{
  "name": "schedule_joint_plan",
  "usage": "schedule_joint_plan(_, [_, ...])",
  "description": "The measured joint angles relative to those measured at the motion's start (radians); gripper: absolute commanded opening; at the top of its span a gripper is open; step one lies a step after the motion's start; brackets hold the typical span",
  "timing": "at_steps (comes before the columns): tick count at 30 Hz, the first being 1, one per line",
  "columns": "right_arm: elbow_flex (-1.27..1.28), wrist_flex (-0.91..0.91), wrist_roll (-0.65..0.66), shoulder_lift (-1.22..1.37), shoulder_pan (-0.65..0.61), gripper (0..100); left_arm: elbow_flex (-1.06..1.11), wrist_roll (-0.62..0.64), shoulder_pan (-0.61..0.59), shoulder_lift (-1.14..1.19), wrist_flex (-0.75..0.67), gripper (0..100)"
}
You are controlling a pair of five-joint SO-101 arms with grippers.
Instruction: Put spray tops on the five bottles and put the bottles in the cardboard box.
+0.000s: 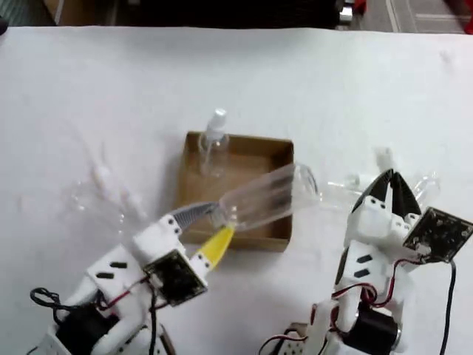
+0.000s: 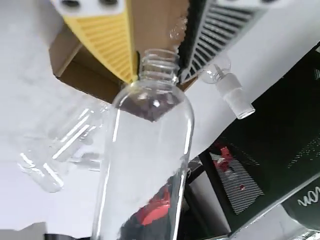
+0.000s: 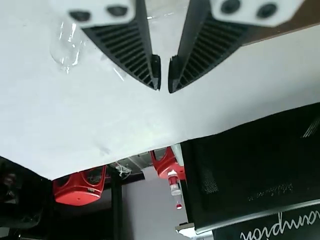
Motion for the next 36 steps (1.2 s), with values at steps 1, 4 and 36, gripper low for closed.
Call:
schedule_joint_plan(1, [0.0,0.0,0.0,-0.02,0.0,1.6,0.011,0.0,-0.02,-0.002,-0.023,8])
schedule_joint_plan(4, [-0.002,0.0,0.0,-0.034,-0.002,1.6,0.034,0.0,-0.054,0.0,-0.071,8])
schedule_joint_plan(36, [-0.463,0.147,0.404,-0.041,-0.844,1.6,0.051,0.146,-0.078,0.0,-0.126,8])
